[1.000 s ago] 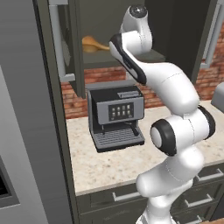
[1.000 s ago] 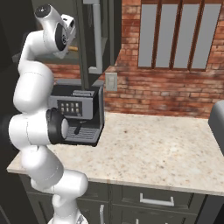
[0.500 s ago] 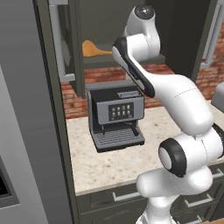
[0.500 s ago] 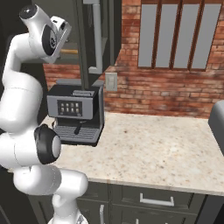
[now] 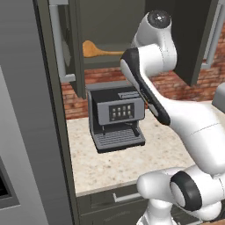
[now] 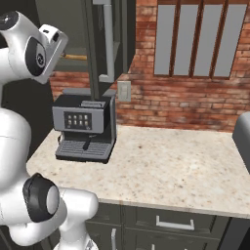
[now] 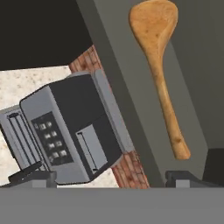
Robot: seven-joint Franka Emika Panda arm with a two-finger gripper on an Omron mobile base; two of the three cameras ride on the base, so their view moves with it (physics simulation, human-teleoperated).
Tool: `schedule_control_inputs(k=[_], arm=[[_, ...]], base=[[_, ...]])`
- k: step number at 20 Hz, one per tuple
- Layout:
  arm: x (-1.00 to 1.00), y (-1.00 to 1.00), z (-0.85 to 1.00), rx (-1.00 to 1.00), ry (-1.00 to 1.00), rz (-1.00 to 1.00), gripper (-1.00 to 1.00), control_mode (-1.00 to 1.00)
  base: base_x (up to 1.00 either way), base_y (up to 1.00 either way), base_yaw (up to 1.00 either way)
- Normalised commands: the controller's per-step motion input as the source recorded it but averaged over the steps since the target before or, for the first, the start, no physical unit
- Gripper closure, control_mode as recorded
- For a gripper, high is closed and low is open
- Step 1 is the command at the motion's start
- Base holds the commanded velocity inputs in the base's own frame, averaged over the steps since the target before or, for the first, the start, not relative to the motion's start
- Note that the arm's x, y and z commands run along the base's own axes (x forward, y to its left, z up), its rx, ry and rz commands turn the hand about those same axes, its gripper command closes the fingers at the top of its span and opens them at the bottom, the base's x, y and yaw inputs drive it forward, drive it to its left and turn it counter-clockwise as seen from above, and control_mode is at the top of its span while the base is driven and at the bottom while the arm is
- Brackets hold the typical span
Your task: Organize the utensils by type. Pick up the wooden spoons from the counter and place them in the open cabinet. Then pick up the metallic utensils from the counter and place them in the open drawer.
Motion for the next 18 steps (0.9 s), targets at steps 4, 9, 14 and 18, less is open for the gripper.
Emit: schedule_control_inputs(k=[4, 9, 14, 18], arm=[[-1.0, 0.0, 0.0, 0.02, 0.0, -0.02, -1.0, -1.0], [-1.0, 0.0, 0.0, 0.1, 0.0, -0.06, -1.0, -1.0], [-1.0, -0.01, 0.0, 0.14, 0.0, -0.07, -1.0, -1.0], [-0.97, -0.03, 0.0, 0.17, 0.0, -0.09, -1.0, -1.0]], base=[[0.0, 0.0, 0.0], [0.0, 0.0, 0.0], [0.0, 0.0, 0.0], [0.0, 0.0, 0.0]])
